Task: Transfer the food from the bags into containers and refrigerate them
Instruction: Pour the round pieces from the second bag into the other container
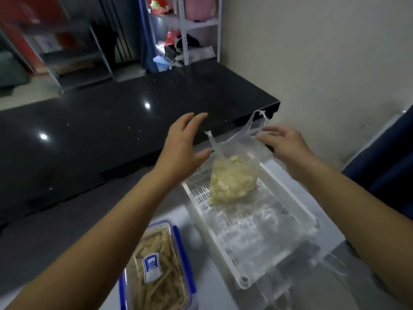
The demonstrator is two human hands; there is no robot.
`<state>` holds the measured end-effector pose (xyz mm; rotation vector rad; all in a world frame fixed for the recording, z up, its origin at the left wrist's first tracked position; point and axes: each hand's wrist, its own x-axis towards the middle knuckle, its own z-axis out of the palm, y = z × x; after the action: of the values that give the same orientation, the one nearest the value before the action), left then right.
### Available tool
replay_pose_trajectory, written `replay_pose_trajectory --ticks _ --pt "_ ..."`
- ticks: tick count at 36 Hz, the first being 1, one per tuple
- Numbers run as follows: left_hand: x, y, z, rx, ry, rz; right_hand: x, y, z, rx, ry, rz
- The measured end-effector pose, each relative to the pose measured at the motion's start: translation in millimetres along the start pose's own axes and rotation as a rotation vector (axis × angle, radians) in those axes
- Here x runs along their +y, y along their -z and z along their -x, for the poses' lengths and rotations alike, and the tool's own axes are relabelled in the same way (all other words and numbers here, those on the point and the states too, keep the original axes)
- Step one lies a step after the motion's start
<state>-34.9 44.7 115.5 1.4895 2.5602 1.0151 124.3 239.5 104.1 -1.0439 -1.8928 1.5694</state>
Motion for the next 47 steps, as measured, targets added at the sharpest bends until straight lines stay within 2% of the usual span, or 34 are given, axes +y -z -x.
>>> replay_pose_trajectory --ticks 5,9,13,16,19,22,24,28,31,34,38,41,44,47 --pt "16 -29 -60 -0.038 0.014 -0.130 -10 -11 -28 -0.072 0.096 -0.099" --pt "27 -47 -76 -0.013 0.034 -0.111 -12 -6 -25 -0.142 0.182 -0.188" --pt "39 -64 -84 -0.026 0.050 -0.094 -12 7 -22 -0.318 0.236 -0.291" --pt "50 -75 -90 -0.011 0.079 -0.062 -14 17 -24 -0.415 0.275 -0.249" --pt "60 -78 -97 0.076 0.096 -0.011 -14 27 -24 -0.413 0.355 -0.154" --pt "65 -71 -101 0.212 0.085 0.011 -2 38 -22 -0.313 0.371 -0.128" --pt "67 -60 -95 0.255 0.092 0.006 14 47 -19 -0.248 0.296 -0.168" --pt "77 -28 -73 0.317 0.075 0.035 50 60 8 -0.222 0.107 -0.195" --pt "94 5 -54 0.376 0.040 0.029 64 54 40 -0.245 -0.057 -0.252" --pt "115 40 -32 0.426 0.001 0.017 71 38 70 -0.330 -0.217 -0.428" --pt "144 85 4 0.472 -0.069 0.033 87 4 104 -0.524 -0.495 -0.796" --pt "158 114 41 0.479 -0.093 0.002 90 -28 135 -0.823 -0.710 -1.087" --pt "162 140 86 0.433 -0.072 -0.035 81 -58 179 -1.124 -0.736 -1.294" --pt "157 161 136 0.368 0.023 -0.019 76 -84 230 -1.240 -0.792 -1.326"
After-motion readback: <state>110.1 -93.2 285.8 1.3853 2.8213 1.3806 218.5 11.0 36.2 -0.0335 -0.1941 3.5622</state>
